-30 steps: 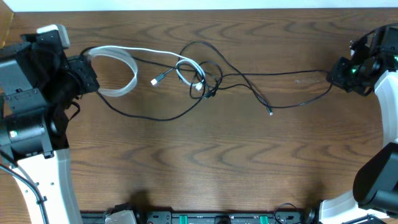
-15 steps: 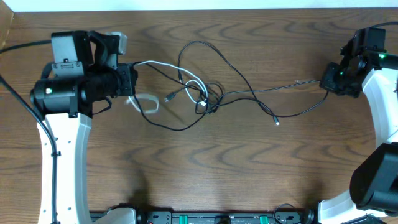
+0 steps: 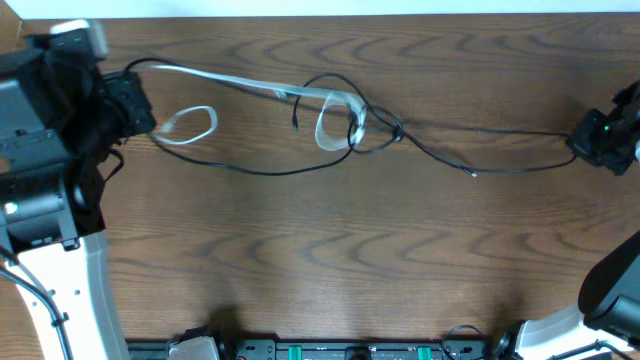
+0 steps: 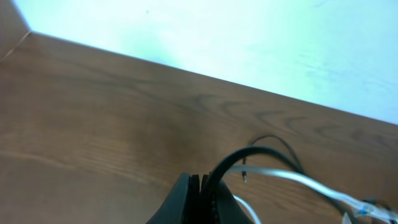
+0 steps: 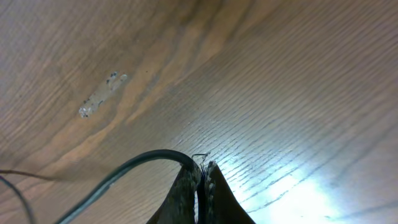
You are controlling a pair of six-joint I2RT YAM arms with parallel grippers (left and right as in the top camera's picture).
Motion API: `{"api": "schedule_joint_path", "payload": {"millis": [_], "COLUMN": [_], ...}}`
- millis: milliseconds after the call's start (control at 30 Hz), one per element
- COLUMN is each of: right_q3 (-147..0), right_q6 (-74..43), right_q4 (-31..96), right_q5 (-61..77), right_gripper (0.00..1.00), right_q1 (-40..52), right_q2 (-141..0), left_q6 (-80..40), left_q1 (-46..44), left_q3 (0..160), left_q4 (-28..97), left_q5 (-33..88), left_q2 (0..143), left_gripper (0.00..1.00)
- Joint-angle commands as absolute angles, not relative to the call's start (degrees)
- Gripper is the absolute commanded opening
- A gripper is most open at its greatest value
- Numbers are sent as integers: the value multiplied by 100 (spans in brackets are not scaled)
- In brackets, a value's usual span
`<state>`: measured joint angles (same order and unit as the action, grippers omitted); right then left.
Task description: Untangle cables
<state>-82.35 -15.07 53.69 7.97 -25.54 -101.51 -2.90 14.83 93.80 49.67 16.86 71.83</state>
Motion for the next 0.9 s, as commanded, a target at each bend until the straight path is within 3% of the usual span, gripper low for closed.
{"api": "schedule_joint_path", "payload": {"millis": [0, 333, 533, 600, 700, 767, 867], "right_q3": [-8270, -8270, -8270, -8272, -8272, -8278, -8283], "right_q6": [-1448, -1393, -1114, -926, -370, -176, -156], "right_q4": [5310, 5334, 5360, 5380, 5424, 5472, 5511], "right_q5": [943, 980, 1376, 1507, 2038, 2233, 2272], "right_gripper": [1, 1, 7, 18, 49, 55, 56], "right_q1": [-2696, -2639, -2447, -2333, -2147, -2038, -1881], "right_q2": [-10405, -10486, -10486, -10486, -10479, -10466, -10401], "left_q6": [-523, -414, 110, 281, 543, 582, 580], "left_q1": [1723, 1699, 1210, 913, 482, 292, 200], "left_q3": [9485, 9483, 9483, 9483, 9483, 9483, 9483], "left_q4": [5113, 5800, 6379, 6569, 6733, 6746, 6744], "left_q5": [1278, 1555, 2034, 2034, 2034, 2032, 2032], "left_q2": [7284, 7564, 7800, 7907, 8051, 8141, 8239], "left_gripper": [7, 7, 9, 15, 39, 53, 59]}}
